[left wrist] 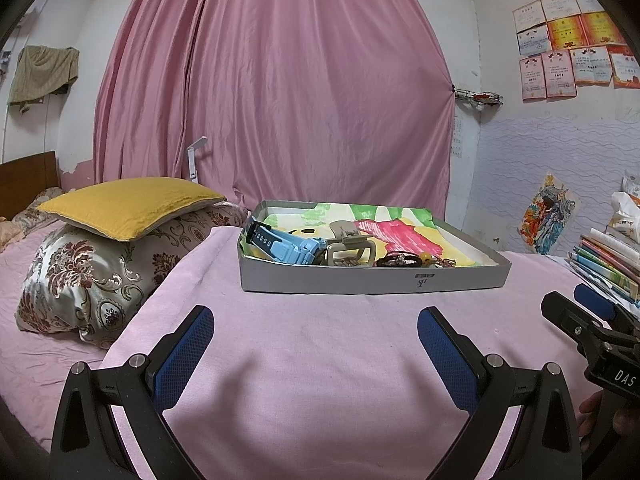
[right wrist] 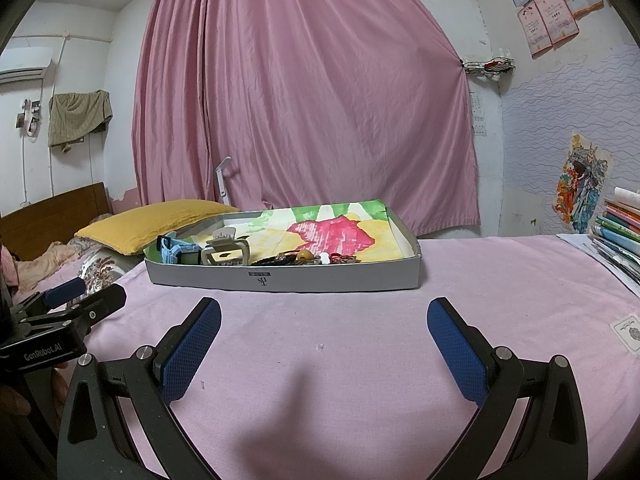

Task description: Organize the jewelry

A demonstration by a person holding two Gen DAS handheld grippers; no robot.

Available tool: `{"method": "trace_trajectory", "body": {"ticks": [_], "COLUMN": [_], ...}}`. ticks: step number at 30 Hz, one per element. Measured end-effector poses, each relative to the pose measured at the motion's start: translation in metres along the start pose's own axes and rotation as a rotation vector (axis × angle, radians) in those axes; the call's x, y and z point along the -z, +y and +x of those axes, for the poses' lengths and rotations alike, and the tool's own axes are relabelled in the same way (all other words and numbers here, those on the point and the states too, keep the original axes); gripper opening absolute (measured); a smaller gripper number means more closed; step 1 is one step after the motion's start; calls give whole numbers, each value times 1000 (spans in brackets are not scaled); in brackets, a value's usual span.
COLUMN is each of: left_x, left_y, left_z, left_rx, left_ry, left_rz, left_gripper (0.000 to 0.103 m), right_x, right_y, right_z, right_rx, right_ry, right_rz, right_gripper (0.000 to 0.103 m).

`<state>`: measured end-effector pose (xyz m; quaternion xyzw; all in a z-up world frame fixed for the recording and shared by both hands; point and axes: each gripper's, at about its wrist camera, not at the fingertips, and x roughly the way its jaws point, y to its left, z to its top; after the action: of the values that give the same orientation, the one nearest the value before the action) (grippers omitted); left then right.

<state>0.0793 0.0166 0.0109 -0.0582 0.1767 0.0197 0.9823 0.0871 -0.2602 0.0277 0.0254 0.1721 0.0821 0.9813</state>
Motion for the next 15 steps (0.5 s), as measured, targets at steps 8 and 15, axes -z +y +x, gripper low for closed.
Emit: {"method": "trace_trajectory", "body": {"ticks": [8,15], "left_x": [2,1], "left_y": [-1,-2], "left_z": [3,3], "left_rx": [6,1], "left_ry": [10,12], "left_rz": [5,27], "left_gripper": [102,102], "right_x": [0,0], "right_y": [1,1], "right_z": [0,0], "right_rx": [0,0], "right_ry": [0,0], "right_rz": [0,0], "right_gripper": [101,101]}}
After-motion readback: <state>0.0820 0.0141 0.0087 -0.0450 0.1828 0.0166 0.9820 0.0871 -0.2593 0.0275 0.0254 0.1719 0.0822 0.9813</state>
